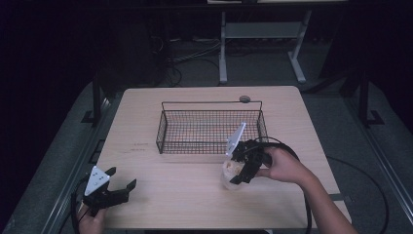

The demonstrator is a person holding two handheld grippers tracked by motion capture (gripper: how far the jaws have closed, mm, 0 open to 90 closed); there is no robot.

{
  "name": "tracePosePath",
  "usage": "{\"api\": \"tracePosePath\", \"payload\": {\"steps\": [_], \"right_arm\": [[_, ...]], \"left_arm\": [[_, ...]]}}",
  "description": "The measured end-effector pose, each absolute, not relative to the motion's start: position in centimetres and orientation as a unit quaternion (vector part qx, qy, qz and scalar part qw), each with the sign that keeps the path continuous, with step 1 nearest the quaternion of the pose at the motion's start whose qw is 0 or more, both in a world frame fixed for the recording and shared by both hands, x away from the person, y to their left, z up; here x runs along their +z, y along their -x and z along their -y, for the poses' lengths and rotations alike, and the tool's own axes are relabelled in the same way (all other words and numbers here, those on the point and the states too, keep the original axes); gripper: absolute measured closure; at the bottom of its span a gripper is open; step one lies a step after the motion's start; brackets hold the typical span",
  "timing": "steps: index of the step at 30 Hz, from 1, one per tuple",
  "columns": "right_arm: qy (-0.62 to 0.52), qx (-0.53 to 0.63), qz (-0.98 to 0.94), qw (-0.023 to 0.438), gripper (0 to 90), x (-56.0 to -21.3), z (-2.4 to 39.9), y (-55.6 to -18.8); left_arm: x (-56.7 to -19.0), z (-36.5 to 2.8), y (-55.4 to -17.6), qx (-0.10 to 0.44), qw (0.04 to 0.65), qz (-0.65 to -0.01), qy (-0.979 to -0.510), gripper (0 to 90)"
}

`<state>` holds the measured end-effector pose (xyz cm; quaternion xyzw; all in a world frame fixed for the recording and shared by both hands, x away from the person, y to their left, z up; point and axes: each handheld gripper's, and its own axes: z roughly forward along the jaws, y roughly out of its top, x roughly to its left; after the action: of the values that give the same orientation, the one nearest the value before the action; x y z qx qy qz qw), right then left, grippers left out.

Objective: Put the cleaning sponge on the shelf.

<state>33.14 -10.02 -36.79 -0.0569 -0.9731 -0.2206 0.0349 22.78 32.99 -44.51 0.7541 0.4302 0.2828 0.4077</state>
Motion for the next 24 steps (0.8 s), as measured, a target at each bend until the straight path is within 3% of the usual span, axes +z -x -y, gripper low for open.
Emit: {"api": "tracePosePath", "payload": {"steps": [24], "right_arm": [[0.062,-0.226,0.972,0.021,28.2,-33.2,10.4,-35.1]], "left_arm": [[-44.5,-33.0,-22.8,0.284,0.406,-0.429,-0.755,13.7]]}}
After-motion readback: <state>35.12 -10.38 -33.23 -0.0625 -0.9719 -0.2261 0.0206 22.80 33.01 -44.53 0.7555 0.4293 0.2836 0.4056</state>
